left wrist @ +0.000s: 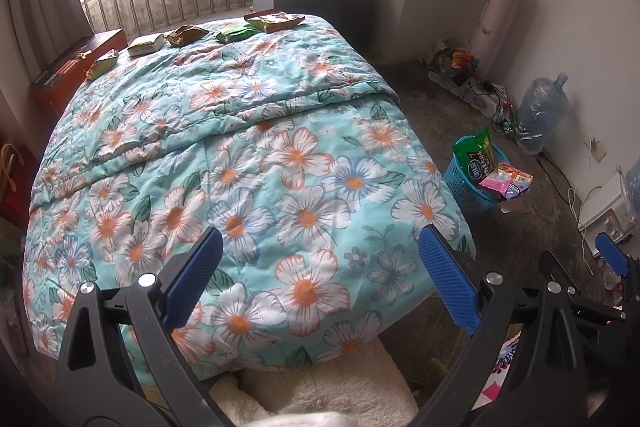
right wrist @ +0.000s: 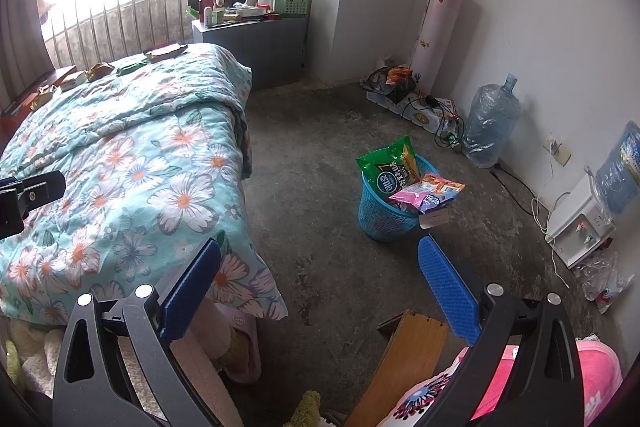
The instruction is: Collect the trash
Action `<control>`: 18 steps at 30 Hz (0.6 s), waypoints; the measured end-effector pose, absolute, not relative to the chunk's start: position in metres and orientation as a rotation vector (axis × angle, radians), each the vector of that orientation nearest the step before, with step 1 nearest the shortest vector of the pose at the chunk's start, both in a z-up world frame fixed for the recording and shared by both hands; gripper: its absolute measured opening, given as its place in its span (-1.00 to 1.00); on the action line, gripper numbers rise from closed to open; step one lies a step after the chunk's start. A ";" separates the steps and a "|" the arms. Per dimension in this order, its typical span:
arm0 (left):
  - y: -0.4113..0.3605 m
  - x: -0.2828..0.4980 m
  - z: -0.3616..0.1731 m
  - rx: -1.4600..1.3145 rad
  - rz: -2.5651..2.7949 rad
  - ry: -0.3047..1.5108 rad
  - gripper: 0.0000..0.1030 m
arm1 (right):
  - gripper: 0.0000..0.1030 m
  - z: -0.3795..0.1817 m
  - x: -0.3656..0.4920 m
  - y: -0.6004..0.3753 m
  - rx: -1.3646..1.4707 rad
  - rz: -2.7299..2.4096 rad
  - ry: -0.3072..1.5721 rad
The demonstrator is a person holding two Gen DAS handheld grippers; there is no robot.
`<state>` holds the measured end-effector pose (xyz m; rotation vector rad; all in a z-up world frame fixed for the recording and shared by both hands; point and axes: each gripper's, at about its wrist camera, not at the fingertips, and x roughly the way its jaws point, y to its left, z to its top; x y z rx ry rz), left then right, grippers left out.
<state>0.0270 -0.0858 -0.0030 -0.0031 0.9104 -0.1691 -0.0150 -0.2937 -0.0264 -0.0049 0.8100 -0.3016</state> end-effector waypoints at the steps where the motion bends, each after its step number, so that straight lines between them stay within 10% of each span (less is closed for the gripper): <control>1: -0.086 0.027 -0.003 -0.002 -0.169 0.910 0.83 | 0.87 -0.026 -0.015 -0.293 -0.005 -0.302 0.810; 18: -0.087 0.027 -0.002 -0.003 -0.167 0.909 0.83 | 0.87 -0.023 -0.015 -0.294 0.000 -0.304 0.806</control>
